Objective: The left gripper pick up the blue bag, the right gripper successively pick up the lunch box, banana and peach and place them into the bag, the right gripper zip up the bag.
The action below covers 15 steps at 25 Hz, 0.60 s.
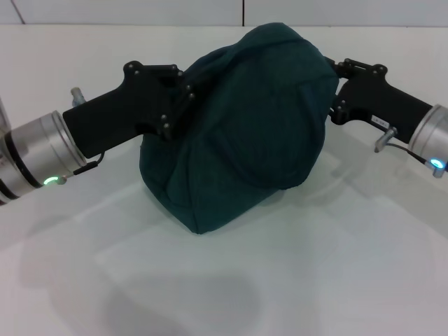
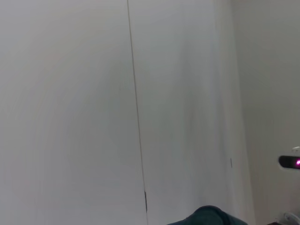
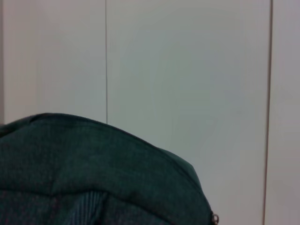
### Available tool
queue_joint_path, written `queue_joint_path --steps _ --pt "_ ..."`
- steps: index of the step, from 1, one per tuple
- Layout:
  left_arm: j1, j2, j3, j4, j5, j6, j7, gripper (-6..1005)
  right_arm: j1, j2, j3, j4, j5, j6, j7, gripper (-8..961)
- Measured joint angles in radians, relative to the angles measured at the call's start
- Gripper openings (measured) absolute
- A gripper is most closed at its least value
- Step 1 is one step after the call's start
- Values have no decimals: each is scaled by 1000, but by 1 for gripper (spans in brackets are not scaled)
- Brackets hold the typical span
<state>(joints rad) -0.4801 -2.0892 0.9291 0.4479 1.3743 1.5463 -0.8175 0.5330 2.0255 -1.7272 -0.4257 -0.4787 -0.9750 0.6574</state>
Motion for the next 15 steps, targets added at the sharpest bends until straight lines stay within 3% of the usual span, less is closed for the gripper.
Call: queue_joint_path --steps 15 --pt "-3 0 1 0 -1 0 0 64 18 2 -3 -3 6 32 -24 339"
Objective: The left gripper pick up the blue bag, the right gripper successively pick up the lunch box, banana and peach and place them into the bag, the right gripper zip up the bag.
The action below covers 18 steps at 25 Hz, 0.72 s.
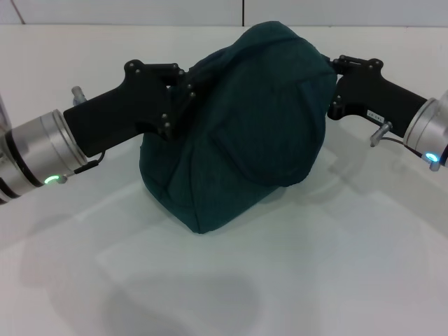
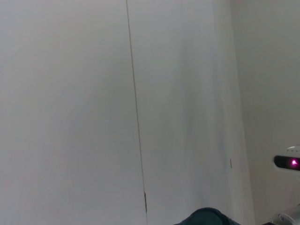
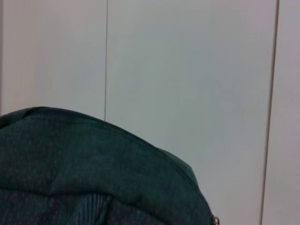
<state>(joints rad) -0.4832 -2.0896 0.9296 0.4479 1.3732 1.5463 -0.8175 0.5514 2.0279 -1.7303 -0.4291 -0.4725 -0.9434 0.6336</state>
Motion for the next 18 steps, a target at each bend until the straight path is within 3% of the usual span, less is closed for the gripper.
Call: queue_joint_path --steps 3,9,18 --pt "0 -1 0 0 0 0 0 65 1 0 1 2 3 0 0 338" --pt "0 -1 0 0 0 0 2 67 4 0 7 5 5 3 4 206" --pt "-2 -1 0 0 0 0 3 70 25 0 1 2 8 80 13 199"
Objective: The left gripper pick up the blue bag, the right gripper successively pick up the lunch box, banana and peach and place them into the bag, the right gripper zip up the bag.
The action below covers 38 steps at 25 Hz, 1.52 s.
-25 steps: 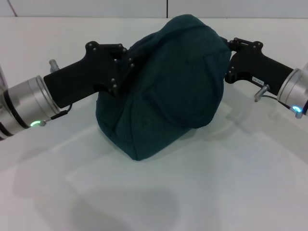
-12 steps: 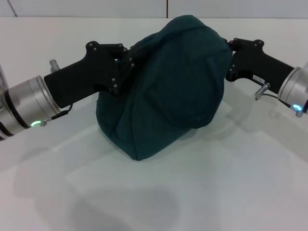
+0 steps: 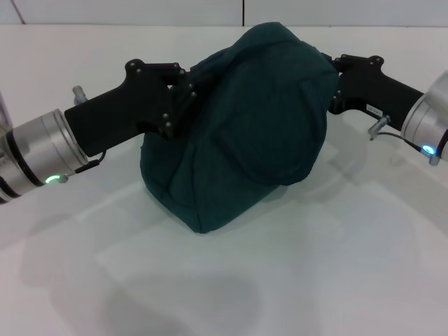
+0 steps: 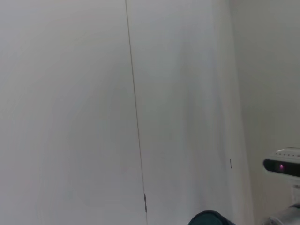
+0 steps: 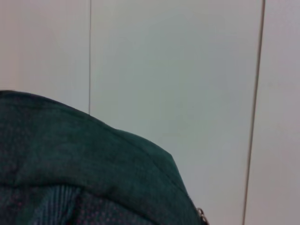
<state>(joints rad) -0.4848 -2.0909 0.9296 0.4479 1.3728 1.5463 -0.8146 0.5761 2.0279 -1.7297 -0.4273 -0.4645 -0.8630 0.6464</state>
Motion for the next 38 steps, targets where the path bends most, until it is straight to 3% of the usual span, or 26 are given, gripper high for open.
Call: queue_joint_path --steps 20,23,38 --pt "-20 -2 -3 -48 -2 0 38 76 -2 0 2 6 -1 -12 -8 99" --pt "-21 -1 -5 -49 -10 0 39 77 -12 0 7 12 3 -8 -9 33" --pt "-20 -1 -1 -52 -42 -1 40 82 -30 0 17 39 26 -14 -8 52"
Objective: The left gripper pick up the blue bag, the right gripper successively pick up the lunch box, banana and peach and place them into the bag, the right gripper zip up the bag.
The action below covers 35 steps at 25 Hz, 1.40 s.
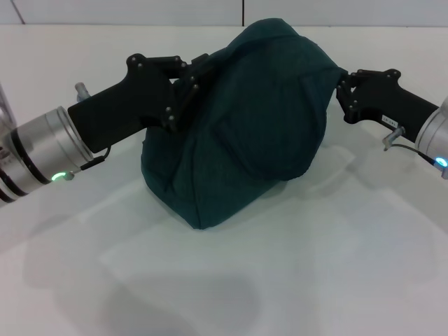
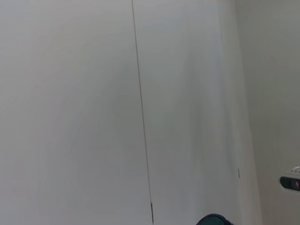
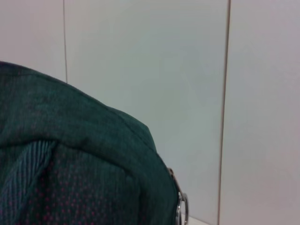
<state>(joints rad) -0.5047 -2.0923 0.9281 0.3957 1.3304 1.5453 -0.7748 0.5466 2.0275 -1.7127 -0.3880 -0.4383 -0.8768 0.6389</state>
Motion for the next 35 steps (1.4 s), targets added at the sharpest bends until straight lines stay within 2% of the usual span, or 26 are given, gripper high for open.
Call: queue_joint_path --steps 7,12,18,25,29,35 --pt "4 0 1 0 5 1 0 85 8 0 -29 -10 4 2 5 84" --pt "0 0 2 0 7 2 0 86 13 0 -43 -26 6 0 2 263" --pt "1 0 3 0 8 3 11 88 14 0 -68 -62 7 0 -9 338" --pt "6 0 3 -16 -6 3 41 90 8 0 -65 -75 10 -10 -21 331" --pt "9 -5 3 -98 -111 7 164 92 -11 -1 -60 -77 32 -12 18 339" --pt "20 -5 -4 -199 -236 51 255 94 -48 -25 -51 -83 23 -81 85 358"
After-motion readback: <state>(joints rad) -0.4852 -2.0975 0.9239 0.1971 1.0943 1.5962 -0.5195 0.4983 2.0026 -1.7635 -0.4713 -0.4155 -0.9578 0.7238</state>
